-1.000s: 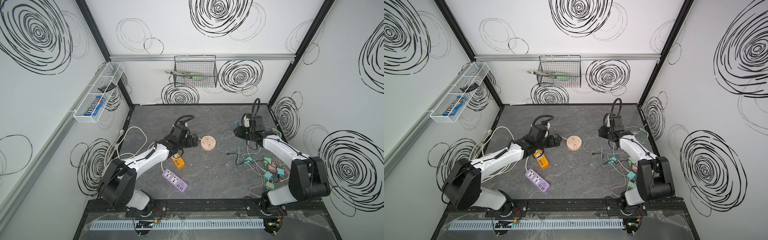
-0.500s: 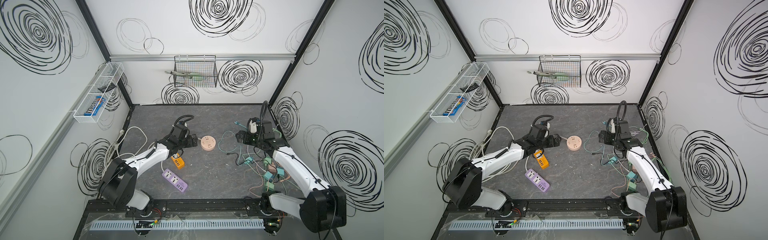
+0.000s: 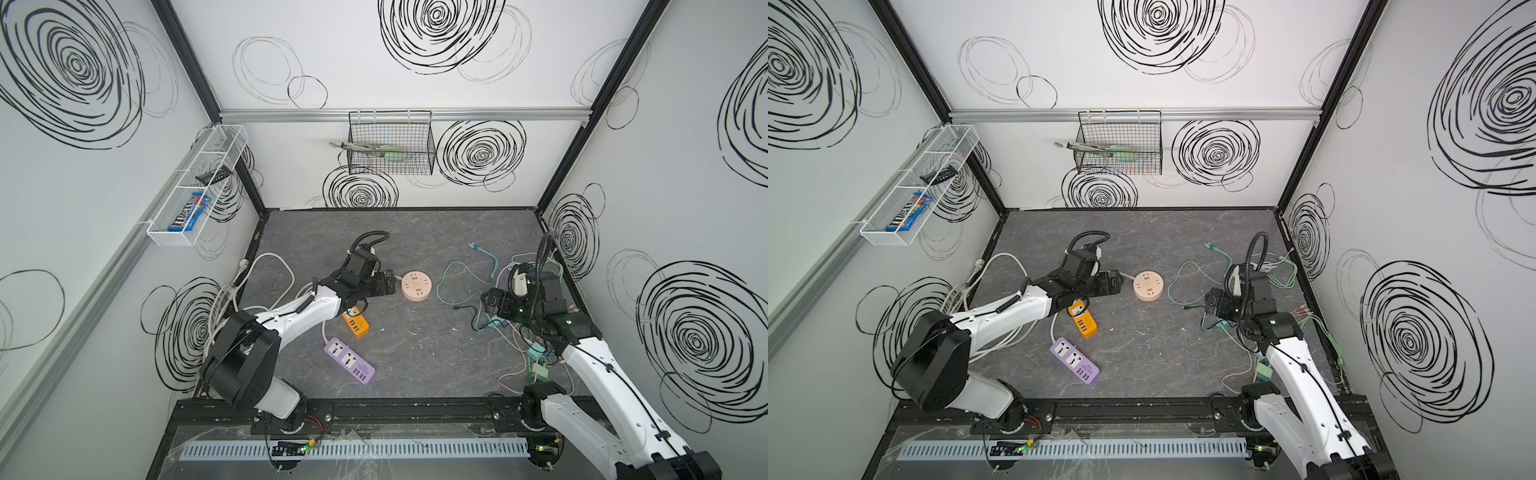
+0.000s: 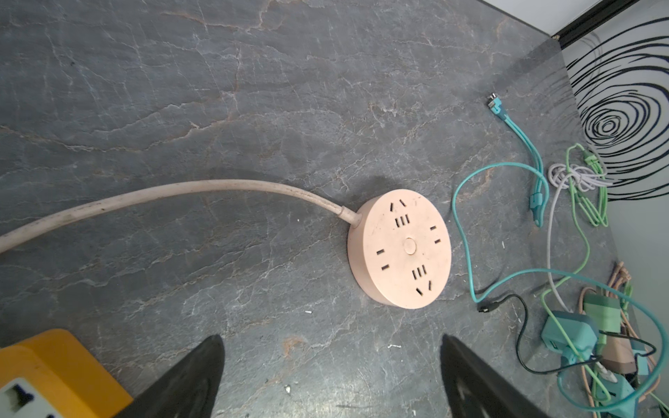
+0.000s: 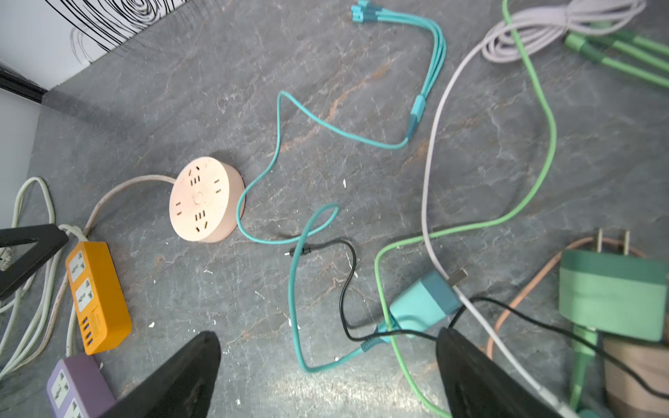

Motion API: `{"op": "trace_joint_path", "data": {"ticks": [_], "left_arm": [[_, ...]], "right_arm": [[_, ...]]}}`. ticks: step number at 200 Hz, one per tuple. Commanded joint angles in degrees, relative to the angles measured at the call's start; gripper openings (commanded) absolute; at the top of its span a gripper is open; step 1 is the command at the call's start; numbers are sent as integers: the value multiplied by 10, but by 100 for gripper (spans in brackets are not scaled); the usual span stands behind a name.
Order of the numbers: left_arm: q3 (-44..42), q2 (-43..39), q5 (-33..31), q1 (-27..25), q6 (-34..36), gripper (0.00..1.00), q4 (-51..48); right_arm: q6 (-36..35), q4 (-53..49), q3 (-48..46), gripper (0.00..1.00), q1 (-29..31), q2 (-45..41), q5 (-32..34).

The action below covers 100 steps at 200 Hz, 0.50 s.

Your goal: Insert the plug

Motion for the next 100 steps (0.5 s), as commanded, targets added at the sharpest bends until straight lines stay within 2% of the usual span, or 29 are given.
{"op": "trace_joint_path", "data": {"ticks": [1,25,35,75,85,100], "left_arm": [[17,11,6,5,-1,96,15],[16,10,4,5,-1,96,13],[16,10,2,5,-1,96,11],[13,8,-2,5,-1,96,8],[13,8,-5,5,0,96,5],[13,6,-8,6,3,96,-1]], "right_arm": [[15,-15,-2,95,15,4,-20],[4,17,-16,91,29,40,-77],[11,33,-19,89,47,60,-82],[28,77,-26,81,116,125,39],[30,92,-34,71,120,138,59],[43,98,-33,47,122,158,73]]}}
